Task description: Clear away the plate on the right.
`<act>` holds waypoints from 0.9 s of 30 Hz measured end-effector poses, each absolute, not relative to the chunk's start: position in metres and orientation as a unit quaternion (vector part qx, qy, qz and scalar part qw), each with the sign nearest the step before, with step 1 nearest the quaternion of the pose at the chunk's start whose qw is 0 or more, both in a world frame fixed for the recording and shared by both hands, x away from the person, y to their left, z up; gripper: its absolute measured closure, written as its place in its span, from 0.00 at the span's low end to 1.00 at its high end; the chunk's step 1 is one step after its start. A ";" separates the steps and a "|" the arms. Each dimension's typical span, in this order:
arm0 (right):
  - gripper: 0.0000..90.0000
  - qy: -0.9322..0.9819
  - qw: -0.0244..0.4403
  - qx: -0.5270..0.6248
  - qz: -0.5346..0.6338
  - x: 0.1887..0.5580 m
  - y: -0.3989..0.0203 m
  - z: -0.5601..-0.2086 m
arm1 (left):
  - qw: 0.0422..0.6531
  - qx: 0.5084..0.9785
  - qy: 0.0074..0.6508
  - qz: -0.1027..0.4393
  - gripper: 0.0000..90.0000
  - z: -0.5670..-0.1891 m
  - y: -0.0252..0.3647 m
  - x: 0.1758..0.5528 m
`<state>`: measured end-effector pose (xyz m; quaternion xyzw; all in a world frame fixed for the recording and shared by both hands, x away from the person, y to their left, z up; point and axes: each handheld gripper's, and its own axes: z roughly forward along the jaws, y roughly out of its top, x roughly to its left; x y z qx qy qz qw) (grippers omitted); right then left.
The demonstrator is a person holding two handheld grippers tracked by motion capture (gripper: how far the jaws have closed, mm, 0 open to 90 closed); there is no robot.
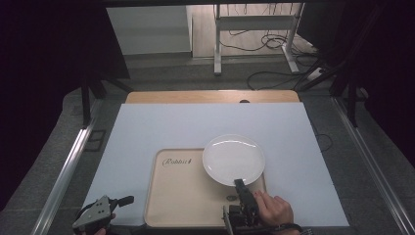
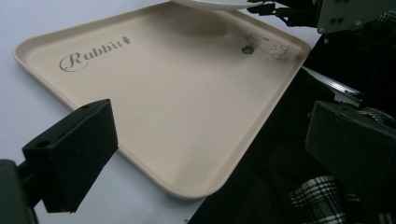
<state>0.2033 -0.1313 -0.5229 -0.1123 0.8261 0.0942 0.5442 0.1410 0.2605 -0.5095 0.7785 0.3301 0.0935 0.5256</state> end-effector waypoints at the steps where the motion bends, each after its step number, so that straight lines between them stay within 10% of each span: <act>1: 0.93 0.823 0.547 -0.116 0.100 0.203 -0.130 -0.524 | 0.526 0.779 0.330 0.094 0.02 -0.510 0.261 0.141; 27: 0.92 0.817 0.545 -0.154 0.107 0.182 -0.108 -0.534 | 0.525 0.780 0.329 0.094 0.02 -0.510 0.260 0.141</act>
